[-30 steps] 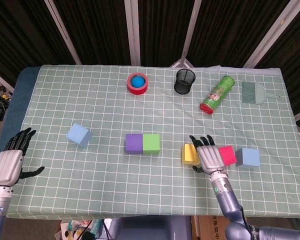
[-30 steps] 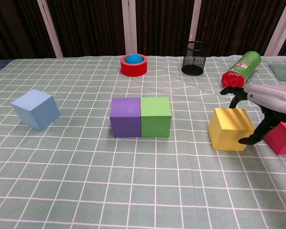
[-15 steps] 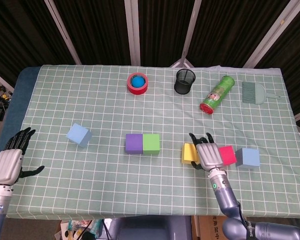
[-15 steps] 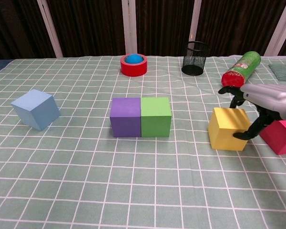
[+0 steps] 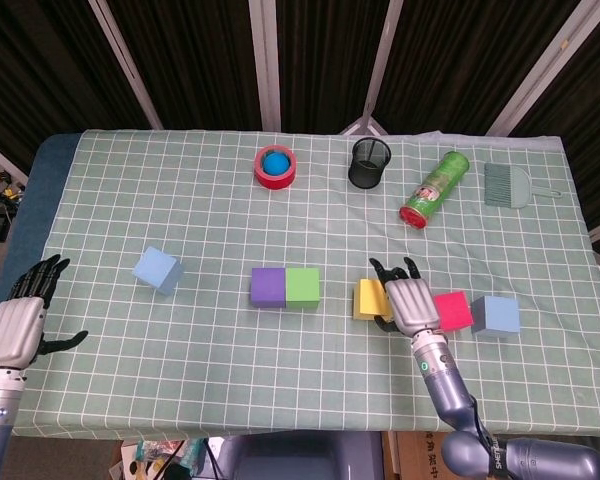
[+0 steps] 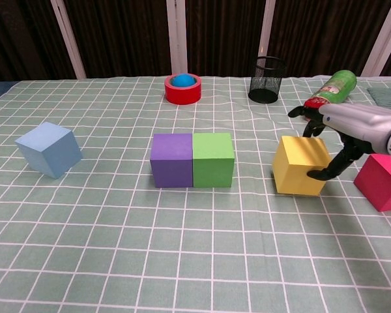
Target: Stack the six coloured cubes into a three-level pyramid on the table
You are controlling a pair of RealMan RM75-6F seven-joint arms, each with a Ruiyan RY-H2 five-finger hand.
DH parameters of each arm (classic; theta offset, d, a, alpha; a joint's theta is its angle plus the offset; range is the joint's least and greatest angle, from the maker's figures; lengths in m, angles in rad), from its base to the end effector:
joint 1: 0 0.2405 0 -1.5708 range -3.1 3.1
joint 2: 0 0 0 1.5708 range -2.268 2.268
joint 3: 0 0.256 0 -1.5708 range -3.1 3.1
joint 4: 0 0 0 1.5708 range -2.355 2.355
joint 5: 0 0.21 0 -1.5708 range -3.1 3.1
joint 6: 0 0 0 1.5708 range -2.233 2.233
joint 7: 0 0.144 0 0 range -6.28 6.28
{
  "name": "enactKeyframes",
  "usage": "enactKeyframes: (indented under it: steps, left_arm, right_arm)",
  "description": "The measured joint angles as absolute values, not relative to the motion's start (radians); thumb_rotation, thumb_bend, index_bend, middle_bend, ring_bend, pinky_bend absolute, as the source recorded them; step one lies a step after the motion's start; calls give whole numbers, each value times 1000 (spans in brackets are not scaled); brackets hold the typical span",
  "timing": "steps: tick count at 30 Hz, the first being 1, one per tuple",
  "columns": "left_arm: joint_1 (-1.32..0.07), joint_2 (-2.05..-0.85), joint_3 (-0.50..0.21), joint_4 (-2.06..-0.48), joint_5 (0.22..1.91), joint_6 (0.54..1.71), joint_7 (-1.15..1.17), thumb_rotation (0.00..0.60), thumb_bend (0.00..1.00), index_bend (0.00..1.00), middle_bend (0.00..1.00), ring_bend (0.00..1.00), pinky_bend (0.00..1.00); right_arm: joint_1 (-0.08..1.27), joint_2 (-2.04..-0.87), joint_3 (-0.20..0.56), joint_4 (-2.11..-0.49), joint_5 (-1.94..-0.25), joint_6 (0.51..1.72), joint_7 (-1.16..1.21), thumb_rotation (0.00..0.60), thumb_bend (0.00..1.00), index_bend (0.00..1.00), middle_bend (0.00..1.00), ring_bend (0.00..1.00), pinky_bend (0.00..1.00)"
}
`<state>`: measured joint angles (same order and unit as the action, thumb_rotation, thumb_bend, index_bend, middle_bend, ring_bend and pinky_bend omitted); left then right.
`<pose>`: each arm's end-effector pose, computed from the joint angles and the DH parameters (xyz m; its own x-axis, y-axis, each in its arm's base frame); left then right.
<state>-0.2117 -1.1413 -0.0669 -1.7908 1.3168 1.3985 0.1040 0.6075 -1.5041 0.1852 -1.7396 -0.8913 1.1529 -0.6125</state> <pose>-0.2733 0.2151 0.1338 0.2851 0.0675 0.9561 0.9576 0.0241 -0.2873 -0.1668 -0.3010 0.0057 0.4037 -0.2867 0.8688 -0.9146 -0.1509 0.3752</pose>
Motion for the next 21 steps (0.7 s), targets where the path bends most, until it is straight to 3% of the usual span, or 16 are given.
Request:
enactKeyframes:
  steps: [21]
  left_arm:
    - [-257,-1105,-124,-1885,1189,1331,225,600,103,0,0,0,89]
  right_arm:
    - [696,-1524,195,-1704,-848,1108,-676,600,333,0,372,227,0]
